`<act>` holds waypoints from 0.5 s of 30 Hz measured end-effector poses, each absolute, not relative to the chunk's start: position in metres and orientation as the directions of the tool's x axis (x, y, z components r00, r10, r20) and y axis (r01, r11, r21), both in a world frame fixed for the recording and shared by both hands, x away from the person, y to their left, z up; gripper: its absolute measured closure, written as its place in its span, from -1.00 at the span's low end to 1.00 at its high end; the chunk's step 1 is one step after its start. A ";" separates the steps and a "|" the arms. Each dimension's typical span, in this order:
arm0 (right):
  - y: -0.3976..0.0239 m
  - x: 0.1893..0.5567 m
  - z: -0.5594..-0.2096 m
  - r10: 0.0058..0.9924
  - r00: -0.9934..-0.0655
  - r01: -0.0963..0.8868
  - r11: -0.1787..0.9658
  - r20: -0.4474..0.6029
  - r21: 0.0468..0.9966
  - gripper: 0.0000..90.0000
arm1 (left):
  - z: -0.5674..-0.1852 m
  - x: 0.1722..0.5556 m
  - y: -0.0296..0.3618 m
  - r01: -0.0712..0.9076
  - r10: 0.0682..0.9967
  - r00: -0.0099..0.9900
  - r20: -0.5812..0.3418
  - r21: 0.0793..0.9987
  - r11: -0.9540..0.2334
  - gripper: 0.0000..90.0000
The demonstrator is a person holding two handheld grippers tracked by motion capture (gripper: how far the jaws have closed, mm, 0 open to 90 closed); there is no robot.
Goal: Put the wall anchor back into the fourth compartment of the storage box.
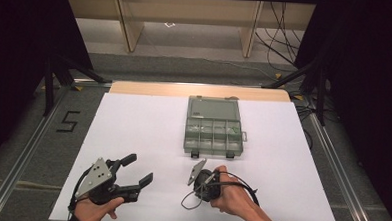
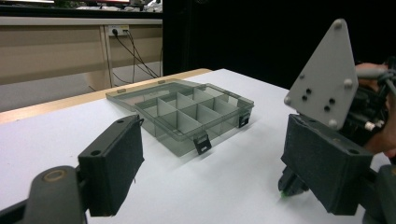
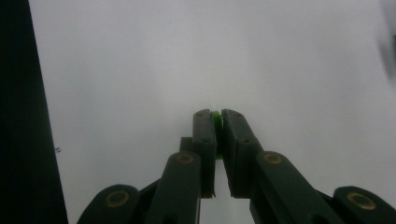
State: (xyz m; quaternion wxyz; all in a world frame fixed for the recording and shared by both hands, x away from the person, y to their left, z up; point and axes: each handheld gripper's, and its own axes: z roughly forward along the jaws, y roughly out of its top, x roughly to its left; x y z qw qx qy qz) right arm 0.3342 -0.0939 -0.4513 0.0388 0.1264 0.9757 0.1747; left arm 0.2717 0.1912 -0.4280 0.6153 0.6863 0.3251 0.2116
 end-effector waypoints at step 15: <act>-0.117 0.353 -0.430 0.337 -0.938 0.274 0.866 -0.084 0.418 0.87 | -0.428 0.272 0.191 0.187 0.707 0.699 -0.109 0.982 -0.033 -0.57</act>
